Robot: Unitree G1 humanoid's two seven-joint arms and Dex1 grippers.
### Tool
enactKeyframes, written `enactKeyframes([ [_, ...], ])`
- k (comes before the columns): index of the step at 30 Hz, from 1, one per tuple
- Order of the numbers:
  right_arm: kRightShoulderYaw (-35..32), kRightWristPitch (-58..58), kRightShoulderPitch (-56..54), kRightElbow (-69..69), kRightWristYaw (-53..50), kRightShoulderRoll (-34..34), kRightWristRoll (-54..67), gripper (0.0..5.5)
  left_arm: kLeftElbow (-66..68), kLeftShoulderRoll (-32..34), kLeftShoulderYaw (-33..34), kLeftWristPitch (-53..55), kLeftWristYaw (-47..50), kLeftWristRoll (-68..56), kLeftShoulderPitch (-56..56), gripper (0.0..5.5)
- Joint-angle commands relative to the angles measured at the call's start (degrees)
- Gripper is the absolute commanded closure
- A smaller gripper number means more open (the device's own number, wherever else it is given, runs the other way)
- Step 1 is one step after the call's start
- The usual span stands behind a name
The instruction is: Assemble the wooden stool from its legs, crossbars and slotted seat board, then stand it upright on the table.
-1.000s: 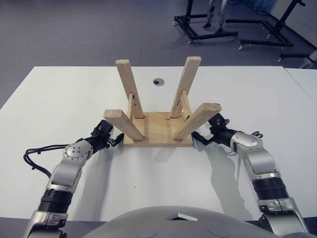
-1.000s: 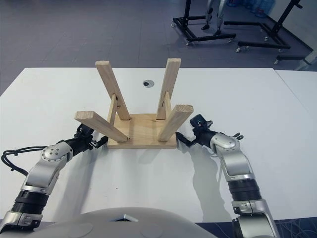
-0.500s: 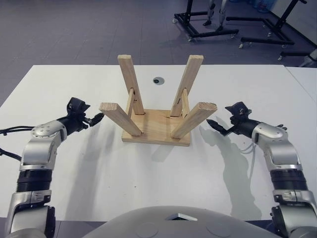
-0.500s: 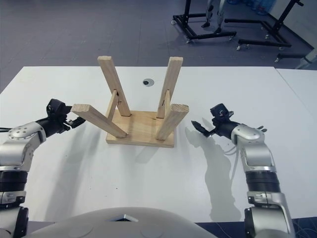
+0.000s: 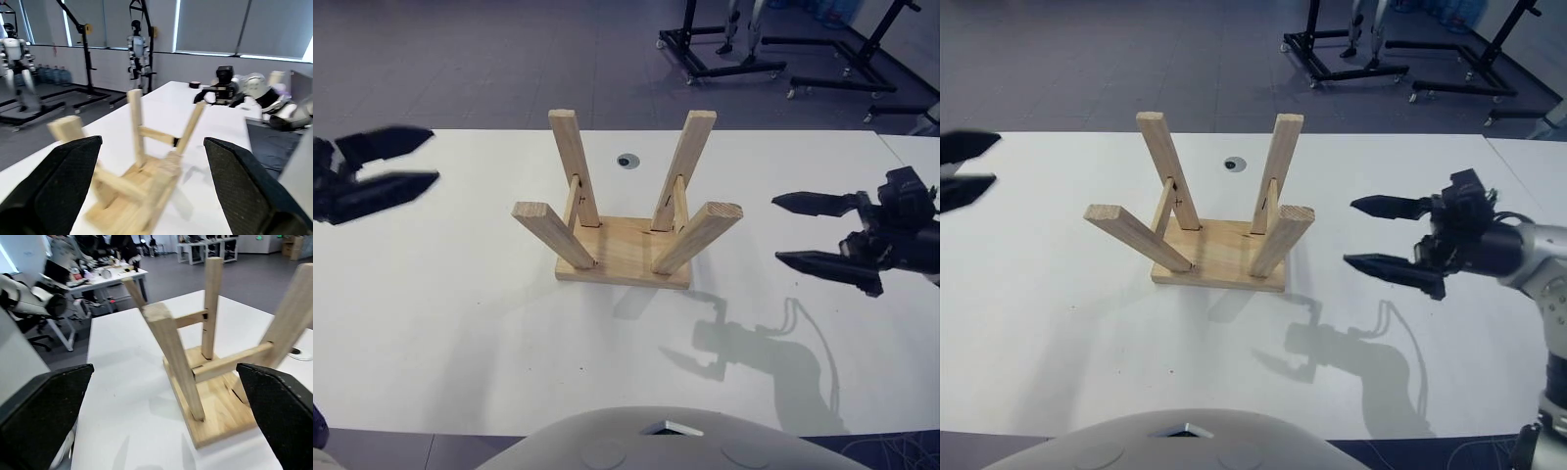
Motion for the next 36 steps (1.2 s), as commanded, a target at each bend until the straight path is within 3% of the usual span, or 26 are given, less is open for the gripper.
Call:
enactKeyframes([
  [1,9.1,-3.0,-1.8,-3.7,-7.6,8.1,-2.4,0.10,-1.6,-7.9,-10.6,-5.6,1.7,4.8,2.4,1.67],
  [4,14.7,-6.3,-4.2,-0.4,-9.0,10.6,-6.7,0.10,0.8,-10.6,-15.5,-9.3,1.3,8.4,3.4,1.67],
  [14,18.0,-9.3,-9.3,5.9,-6.6,11.3,-8.2,0.10,-0.8,-14.0,-20.6,-10.1,1.6,7.7,2.8,1.67],
  [16,18.7,-10.0,-9.4,6.3,-6.7,11.7,-9.0,0.39,-1.3,-14.6,-21.1,-10.1,2.7,7.3,2.2,1.62],
  [28,19.4,-11.6,-8.8,8.2,-6.2,11.5,-10.9,2.66,-2.1,-14.5,-21.7,-9.1,4.5,6.0,1.5,3.51],
  [36,19.3,-11.2,-10.0,8.5,-5.6,11.4,-9.9,3.93,-5.6,-14.3,-22.7,-6.8,4.2,4.0,1.0,3.91],
])
